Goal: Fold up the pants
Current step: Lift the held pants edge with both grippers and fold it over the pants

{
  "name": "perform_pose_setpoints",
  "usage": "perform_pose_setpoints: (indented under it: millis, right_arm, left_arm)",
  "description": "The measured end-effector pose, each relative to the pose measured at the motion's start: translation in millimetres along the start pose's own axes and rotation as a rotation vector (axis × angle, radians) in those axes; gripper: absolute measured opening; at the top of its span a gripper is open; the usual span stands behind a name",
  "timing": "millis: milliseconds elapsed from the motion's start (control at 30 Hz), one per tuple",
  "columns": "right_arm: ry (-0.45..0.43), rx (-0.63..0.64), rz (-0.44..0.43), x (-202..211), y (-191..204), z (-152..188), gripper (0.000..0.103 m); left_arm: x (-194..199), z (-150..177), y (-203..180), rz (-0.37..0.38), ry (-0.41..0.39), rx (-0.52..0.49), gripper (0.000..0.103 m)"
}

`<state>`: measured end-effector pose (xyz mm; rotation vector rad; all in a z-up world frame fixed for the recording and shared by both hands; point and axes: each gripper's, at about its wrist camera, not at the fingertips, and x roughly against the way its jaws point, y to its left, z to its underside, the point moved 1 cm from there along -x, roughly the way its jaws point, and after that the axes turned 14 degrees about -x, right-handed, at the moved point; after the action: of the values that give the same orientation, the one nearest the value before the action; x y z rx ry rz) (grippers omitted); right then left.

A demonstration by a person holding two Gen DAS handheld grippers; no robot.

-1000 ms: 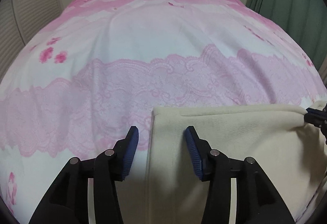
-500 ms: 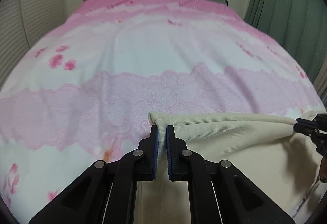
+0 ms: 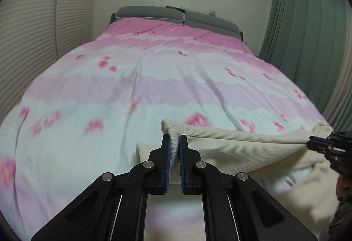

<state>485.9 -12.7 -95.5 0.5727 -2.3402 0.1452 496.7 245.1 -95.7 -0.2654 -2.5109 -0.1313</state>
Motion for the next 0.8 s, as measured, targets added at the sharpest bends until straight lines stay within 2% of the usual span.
perform_pose_setpoints:
  millis: [133,400,433,500,567,633,700,800]
  right_arm:
    - [-0.014,0.02,-0.001,41.1,19.5,45.7,0.005]
    - [-0.022,0.064,-0.002,105.2,50.4,131.3,0.005]
    - [-0.01,0.074,-0.012,112.5,55.1,146.9,0.001]
    - [0.0,0.1,-0.064,123.8,67.7,166.8,0.001]
    - [0.002,0.176,-0.076,134.4,91.0,187.7,0.001]
    - [-0.016,0.252,-0.057,139.2,110.4,203.4,0.001]
    - [-0.014,0.25,-0.059,136.9,111.7,204.8,0.001]
    - [-0.064,0.229,0.004,136.8,100.1,197.7,0.001]
  left_arm:
    - [50.3,48.4,-24.3,-0.008,-0.017,-0.001,0.009]
    - [118.2,126.8,-69.6,-0.008,-0.021,0.013,0.009]
    - [125.8,135.9,-75.1,0.007,-0.024,0.018,0.009]
    - [137.1,150.7,-86.9,0.012,-0.023,0.006,0.006]
    - [142.3,161.6,-94.4,0.0,-0.018,-0.011,0.006]
    - [140.0,167.1,-92.7,0.003,-0.003,0.017,0.006]
    - [138.7,170.2,-90.7,0.001,0.009,0.033,0.006]
    - [144.2,174.5,-91.9,0.003,0.018,0.047,0.006]
